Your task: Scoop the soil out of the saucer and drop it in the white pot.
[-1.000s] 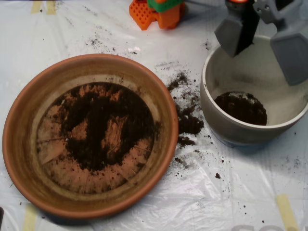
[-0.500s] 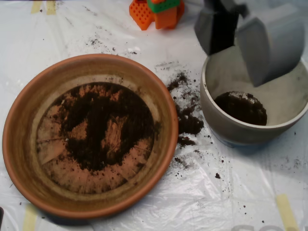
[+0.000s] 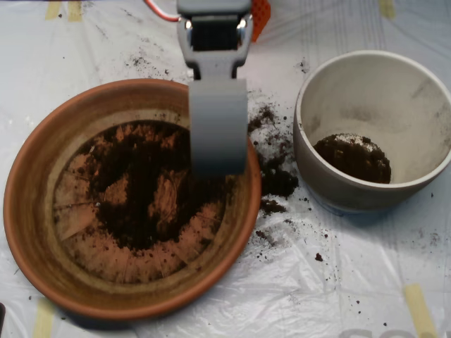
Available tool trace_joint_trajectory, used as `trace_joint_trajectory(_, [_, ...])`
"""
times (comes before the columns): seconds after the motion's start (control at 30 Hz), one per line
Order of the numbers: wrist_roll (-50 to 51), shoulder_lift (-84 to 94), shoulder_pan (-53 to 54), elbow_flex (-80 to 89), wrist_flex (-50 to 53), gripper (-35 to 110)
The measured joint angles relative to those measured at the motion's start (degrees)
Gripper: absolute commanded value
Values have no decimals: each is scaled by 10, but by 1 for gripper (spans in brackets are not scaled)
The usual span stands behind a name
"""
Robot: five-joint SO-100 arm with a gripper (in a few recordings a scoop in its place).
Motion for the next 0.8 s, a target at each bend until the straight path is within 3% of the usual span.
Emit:
trace_joint_trajectory(0.37, [-28,30,102,319,-169,49])
trace_joint_trajectory(0.8, [-56,-149,222,320,-245,59])
